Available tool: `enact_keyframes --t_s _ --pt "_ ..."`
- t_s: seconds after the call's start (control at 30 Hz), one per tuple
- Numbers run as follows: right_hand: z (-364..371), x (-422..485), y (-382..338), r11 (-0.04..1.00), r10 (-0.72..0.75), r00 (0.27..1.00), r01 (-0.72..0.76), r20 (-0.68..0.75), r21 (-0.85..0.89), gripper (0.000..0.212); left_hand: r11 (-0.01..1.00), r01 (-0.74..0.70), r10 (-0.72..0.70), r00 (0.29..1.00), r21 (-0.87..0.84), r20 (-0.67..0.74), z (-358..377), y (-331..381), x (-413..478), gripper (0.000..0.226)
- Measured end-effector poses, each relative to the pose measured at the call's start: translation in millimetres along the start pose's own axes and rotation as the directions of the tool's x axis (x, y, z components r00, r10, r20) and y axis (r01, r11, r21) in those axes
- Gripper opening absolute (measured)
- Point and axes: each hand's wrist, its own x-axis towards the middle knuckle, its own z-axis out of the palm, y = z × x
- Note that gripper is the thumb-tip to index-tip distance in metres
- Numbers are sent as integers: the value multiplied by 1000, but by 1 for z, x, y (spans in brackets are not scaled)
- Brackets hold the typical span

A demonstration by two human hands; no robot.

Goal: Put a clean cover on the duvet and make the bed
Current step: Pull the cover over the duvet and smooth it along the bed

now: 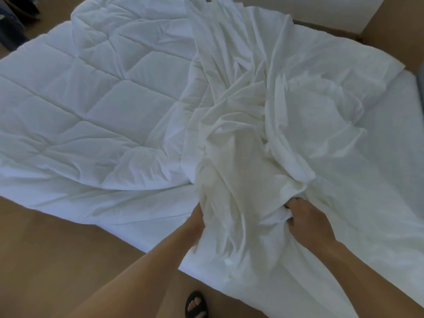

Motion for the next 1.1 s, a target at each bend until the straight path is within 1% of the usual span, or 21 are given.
enact_keyframes --t_s 0.07,0.2,0.27,0.3,0.37,0.4,0.43,0.47,0.5,0.53,0.57,0.6,0.63,0.67,0.73,0.8,0.87,0.97,1.03,1.07,1.1 --pt "-10 6 8 995 89 996 -90 25 45 20 1000 -16 17 999 16 -41 -16 11 -12 27" --pt "-38 15 19 990 140 987 -139 81 -14 39 977 -74 109 979 201 -172 -67 30 -17 12" --pt "-54 24 23 978 207 974 -204 88 -49 46 954 -82 165 946 287 -280 -104 39 -13 7" --pt "-62 30 28 967 249 965 -242 83 -79 44 946 -71 188 915 316 -357 -124 49 -13 14" --pt "-80 40 39 948 302 952 -293 54 -126 35 953 -21 192 815 302 -547 -178 69 -14 25" --pt "-88 44 44 939 324 945 -316 40 -134 33 967 7 166 745 256 -646 -232 71 -6 31" --pt "-94 47 47 931 343 939 -336 24 -139 33 969 31 163 671 247 -724 -309 48 24 45" --pt "-96 47 48 924 361 932 -356 11 -135 32 965 68 168 581 252 -797 -364 32 41 67" --pt "-95 48 45 922 370 929 -367 4 -126 31 975 52 160 498 214 -852 -402 18 57 96" --pt "-90 46 40 923 370 929 -365 18 -121 27 985 24 141 465 171 -874 -420 17 59 107" --pt "-80 44 33 934 348 935 -341 60 -107 18 980 77 127 474 185 -871 -408 23 47 95" --pt "-68 41 26 949 311 943 -302 115 -90 8 962 145 132 491 230 -861 -371 39 27 69" --pt "-57 39 19 963 270 946 -260 182 -73 4 949 178 133 524 260 -841 -314 62 -2 53" --pt "-49 38 13 971 240 932 -229 270 -71 5 942 225 98 523 248 -847 -281 68 -10 49" --pt "-40 38 6 978 209 889 -183 407 -104 19 918 280 90 542 280 -836 -244 68 1 62" --pt "-38 38 1 975 215 879 -173 424 -137 26 846 265 217 622 463 -753 -211 62 14 75" --pt "-39 36 -2 973 225 886 -182 405 -142 30 748 147 368 721 648 -587 -169 58 20 81" --pt "-42 29 -1 974 226 897 -214 379 -72 28 551 -44 567 753 833 -335 -93 60 23 94" --pt "-42 22 1 978 205 913 -205 352 -38 29 450 -35 544 803 892 -243 -48 62 26 100" --pt "-42 19 2 981 188 916 -193 355 -22 30 424 -18 510 831 905 -223 -34 62 31 92" --pt "-42 17 5 983 175 915 -184 365 -10 31 400 6 477 852 917 -214 -27 63 37 76"
